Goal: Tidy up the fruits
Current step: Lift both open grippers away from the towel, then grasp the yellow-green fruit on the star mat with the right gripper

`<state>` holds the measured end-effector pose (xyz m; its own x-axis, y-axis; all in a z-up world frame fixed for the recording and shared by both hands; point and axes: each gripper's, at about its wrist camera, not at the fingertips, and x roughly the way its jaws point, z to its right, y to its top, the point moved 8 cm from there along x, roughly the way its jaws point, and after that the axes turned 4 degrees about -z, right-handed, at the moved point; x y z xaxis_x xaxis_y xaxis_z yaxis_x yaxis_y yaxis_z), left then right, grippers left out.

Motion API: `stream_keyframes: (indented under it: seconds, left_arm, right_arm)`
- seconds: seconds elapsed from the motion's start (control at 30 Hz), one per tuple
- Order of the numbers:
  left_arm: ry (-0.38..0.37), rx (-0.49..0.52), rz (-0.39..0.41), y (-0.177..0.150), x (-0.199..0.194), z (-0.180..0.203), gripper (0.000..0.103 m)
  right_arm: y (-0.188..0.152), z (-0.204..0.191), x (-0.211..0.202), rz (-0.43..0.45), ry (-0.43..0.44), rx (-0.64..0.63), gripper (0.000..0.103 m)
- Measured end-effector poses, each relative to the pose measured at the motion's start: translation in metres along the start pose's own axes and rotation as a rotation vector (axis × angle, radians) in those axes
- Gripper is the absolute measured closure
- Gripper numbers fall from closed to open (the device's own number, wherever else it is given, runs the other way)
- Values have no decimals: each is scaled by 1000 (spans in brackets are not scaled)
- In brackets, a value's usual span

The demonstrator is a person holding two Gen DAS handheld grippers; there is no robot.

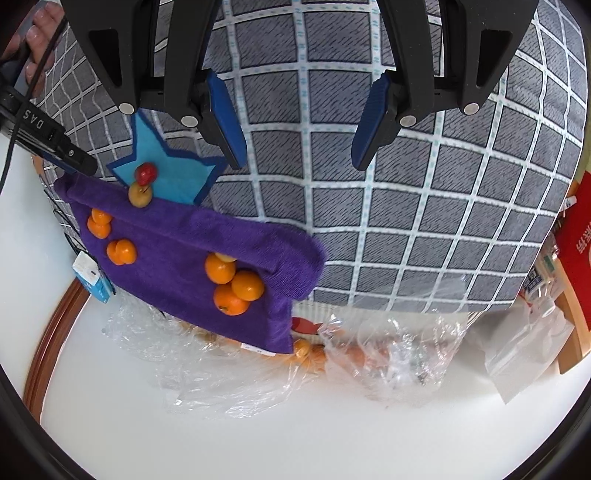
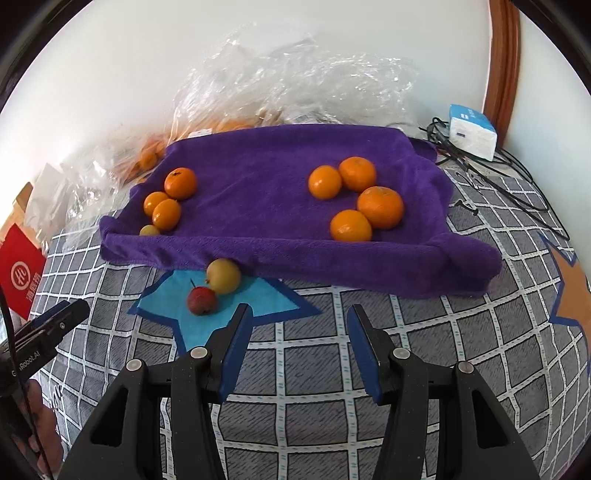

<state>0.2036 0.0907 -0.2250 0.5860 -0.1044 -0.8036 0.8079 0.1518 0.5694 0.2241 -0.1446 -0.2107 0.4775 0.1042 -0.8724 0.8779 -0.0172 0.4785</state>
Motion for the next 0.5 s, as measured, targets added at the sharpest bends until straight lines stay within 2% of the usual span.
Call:
stream_keyframes:
  seconds: [0.23, 0.37, 0.5]
  left_arm:
    - [20, -16, -13, -12, 9, -16, 46]
    - [33, 10, 30, -16, 7, -13, 45]
    - [-6, -1, 33, -15, 6, -11, 40]
  right_arm:
    - [-1, -13, 2, 2, 37, -11, 50]
    - [1, -22, 6, 0, 54, -31, 50]
    - [10, -36, 9, 21, 72, -65, 58]
